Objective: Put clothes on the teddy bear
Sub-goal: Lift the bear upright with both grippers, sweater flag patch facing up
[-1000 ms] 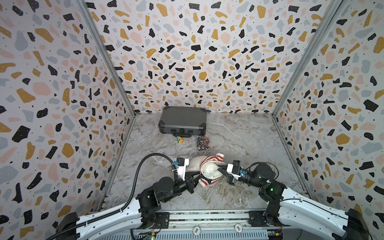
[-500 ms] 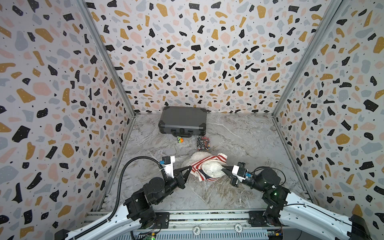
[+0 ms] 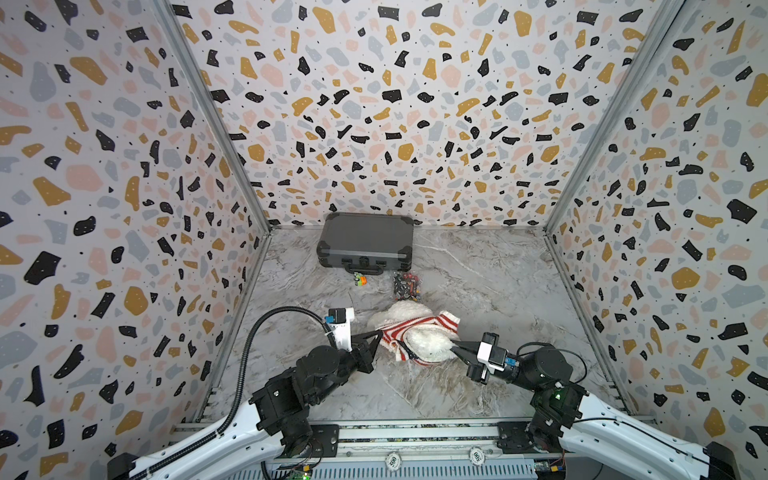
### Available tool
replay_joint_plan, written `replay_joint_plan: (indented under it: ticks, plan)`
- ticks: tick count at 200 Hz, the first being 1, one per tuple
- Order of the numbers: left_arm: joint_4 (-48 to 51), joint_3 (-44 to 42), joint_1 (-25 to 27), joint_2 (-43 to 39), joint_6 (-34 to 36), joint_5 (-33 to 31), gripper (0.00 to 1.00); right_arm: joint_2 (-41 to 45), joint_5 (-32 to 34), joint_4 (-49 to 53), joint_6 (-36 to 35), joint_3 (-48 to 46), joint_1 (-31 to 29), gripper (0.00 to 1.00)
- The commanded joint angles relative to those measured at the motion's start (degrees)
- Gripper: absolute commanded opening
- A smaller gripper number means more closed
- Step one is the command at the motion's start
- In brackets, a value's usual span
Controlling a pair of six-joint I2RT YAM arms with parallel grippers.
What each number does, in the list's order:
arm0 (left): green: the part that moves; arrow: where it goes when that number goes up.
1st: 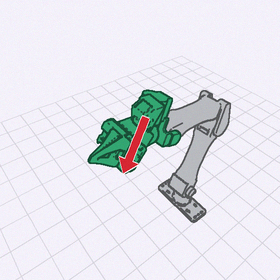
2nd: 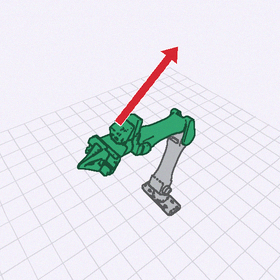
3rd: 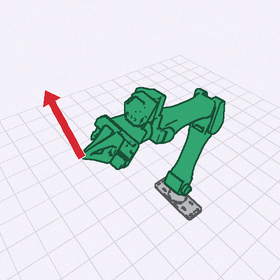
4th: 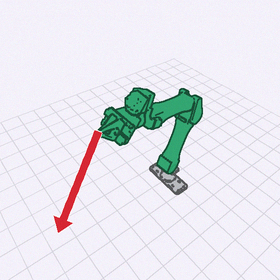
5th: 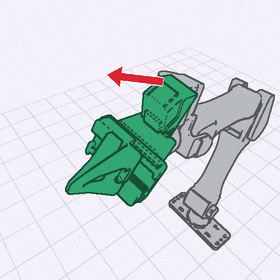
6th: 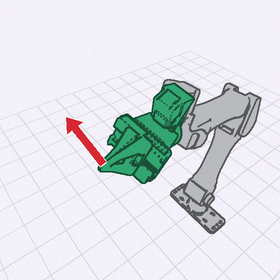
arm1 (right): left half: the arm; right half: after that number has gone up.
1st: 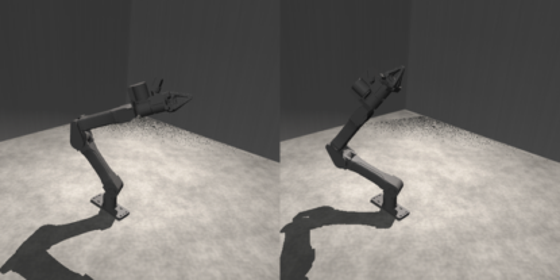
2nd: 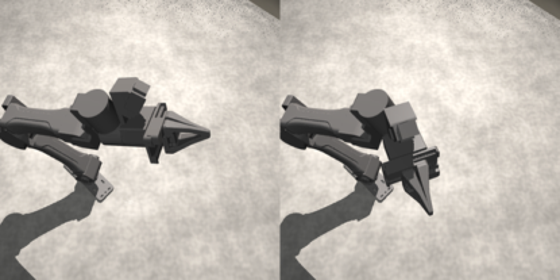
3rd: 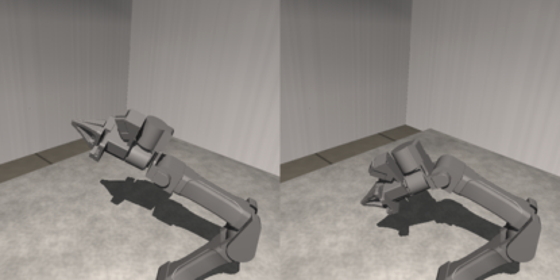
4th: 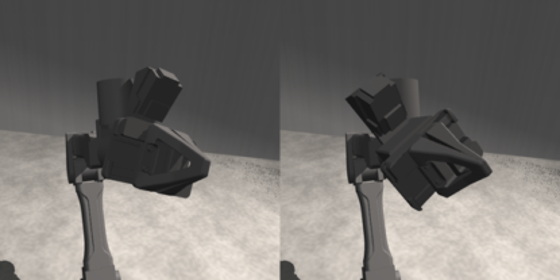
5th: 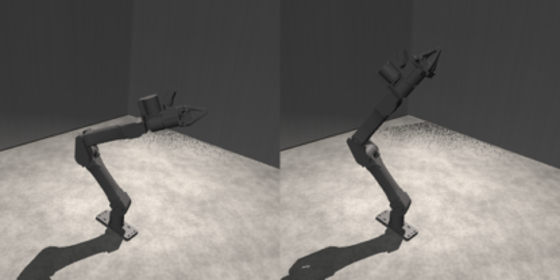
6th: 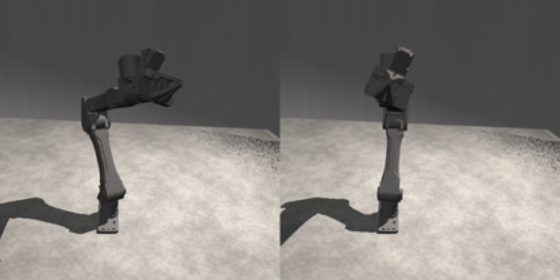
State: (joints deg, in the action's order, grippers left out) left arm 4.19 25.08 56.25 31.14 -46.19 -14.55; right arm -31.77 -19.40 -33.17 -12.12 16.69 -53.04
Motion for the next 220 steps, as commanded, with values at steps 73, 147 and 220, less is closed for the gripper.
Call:
replay_joint_plan:
  ticks: [73,147,220]
  plan:
    - [-6.79,3.77,-1.61,4.73,9.84,2.13,0.32,-16.11,24.57,12.55,19.62,20.59,0.03,0.0]
    - [-13.27,-1.2,-1.76,2.46,7.77,1.65,0.62,-25.09,27.45,25.6,40.86,28.61,0.2,0.0]
    - [-44.28,-9.25,1.47,17.9,1.55,4.41,0.6,-28.61,28.21,26.78,50.9,30.5,0.45,0.0]
